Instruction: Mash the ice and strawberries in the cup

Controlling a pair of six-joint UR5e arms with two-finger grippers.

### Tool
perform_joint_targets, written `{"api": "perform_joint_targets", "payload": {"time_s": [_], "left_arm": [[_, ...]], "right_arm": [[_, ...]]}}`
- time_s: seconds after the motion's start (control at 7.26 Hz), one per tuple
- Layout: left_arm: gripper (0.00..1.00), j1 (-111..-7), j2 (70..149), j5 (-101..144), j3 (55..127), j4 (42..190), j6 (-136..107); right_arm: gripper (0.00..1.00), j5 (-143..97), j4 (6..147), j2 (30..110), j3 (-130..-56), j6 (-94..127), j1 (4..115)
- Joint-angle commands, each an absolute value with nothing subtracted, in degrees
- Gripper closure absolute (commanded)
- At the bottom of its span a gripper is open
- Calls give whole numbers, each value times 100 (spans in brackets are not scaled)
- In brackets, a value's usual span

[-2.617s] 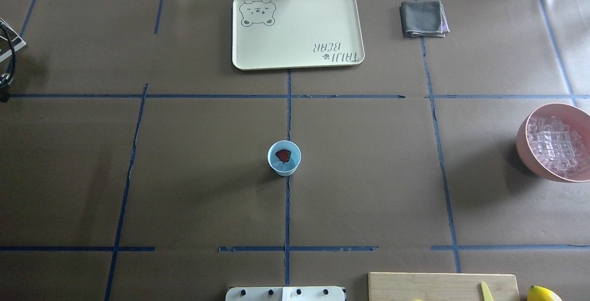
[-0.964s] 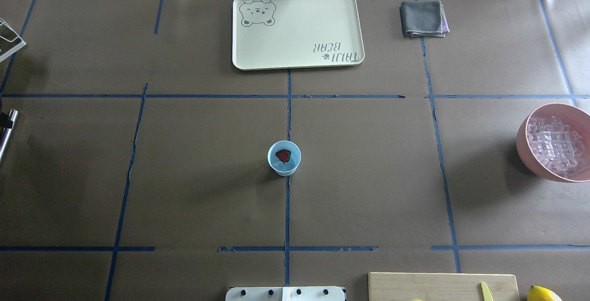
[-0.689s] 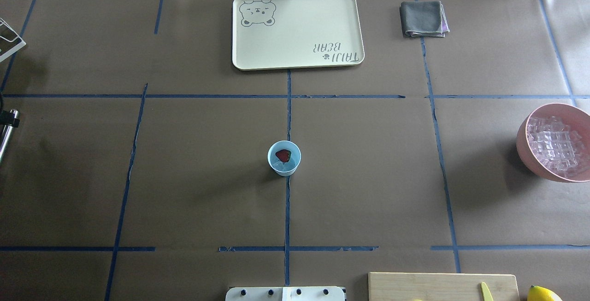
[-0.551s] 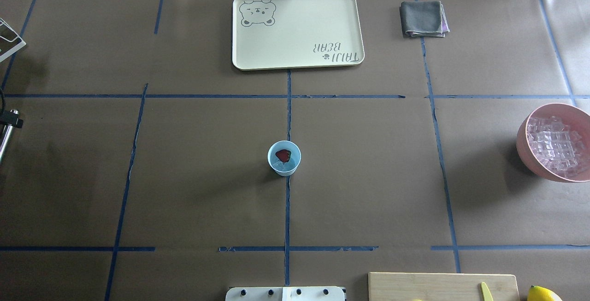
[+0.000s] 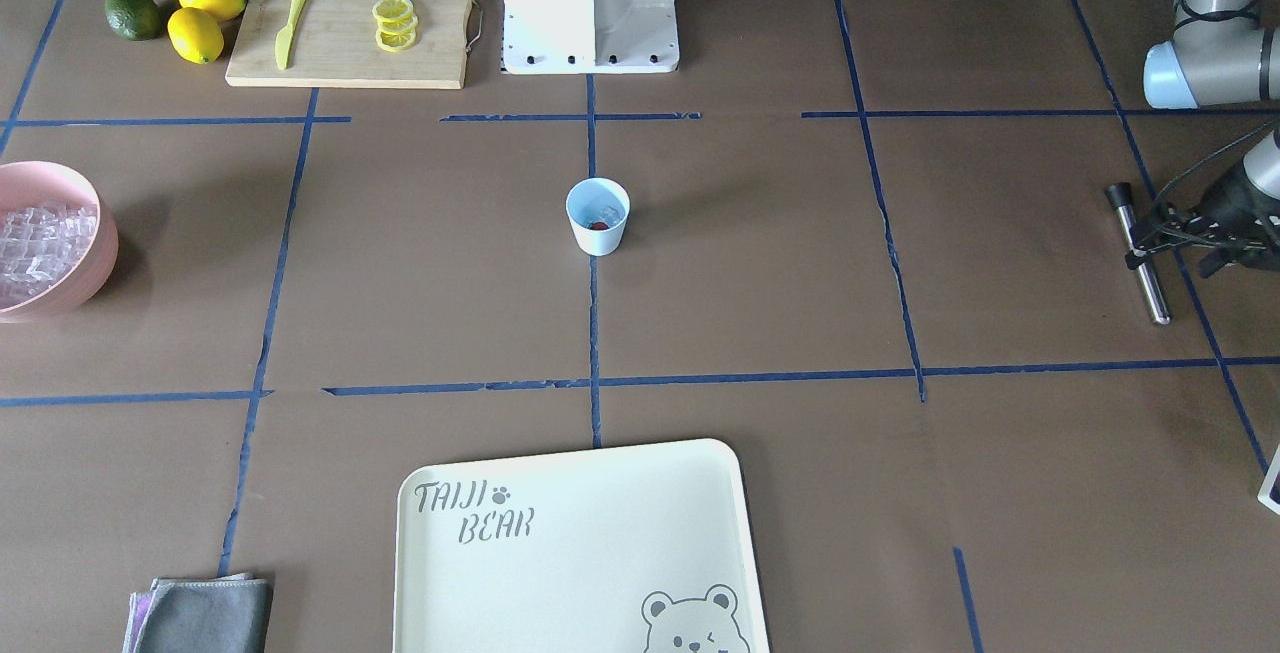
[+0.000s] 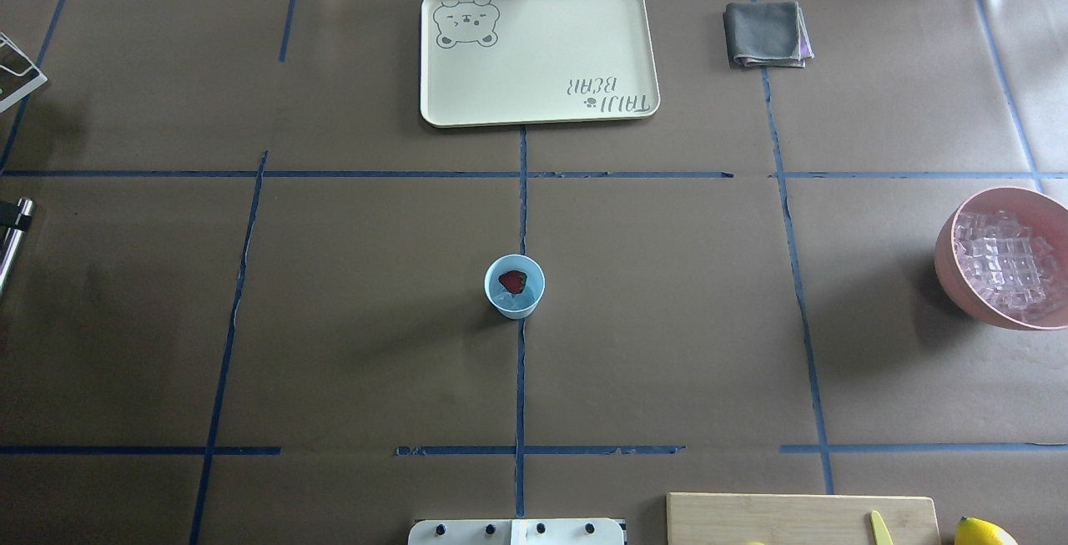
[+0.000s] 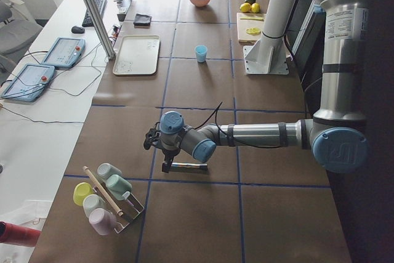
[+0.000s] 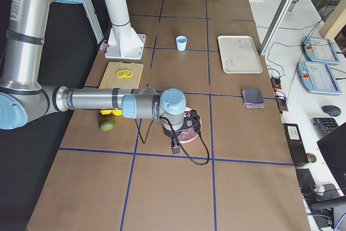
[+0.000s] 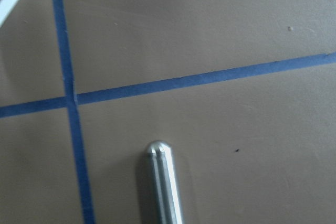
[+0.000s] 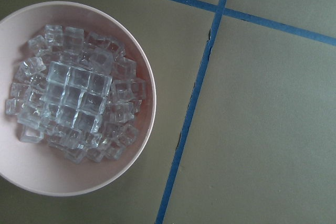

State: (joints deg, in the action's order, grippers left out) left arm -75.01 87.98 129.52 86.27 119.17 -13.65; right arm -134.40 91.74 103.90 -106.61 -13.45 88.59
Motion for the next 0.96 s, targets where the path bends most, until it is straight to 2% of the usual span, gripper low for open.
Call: {"api": "perform_joint_targets", "payload": {"time_s": [0.0, 0.28, 0.55, 0.83], "left_arm": [[0, -8634, 8841, 12981, 9156, 9803, 492], [0, -9417, 9175, 13190, 9211, 8390, 1283], [0, -9745, 9019, 13746, 9315, 8287, 1318], [0, -9747, 8675, 13650, 9763, 8305, 1013]], "right_arm": [[0, -13447, 9176, 10389, -10661, -1345, 8859], [0, -13438, 9176, 10380, -10661, -1345, 8859], [0, -13456, 9176, 10389, -10652, -1327, 8859], [0, -13474, 9176, 10398, -10661, -1257, 8859]]}}
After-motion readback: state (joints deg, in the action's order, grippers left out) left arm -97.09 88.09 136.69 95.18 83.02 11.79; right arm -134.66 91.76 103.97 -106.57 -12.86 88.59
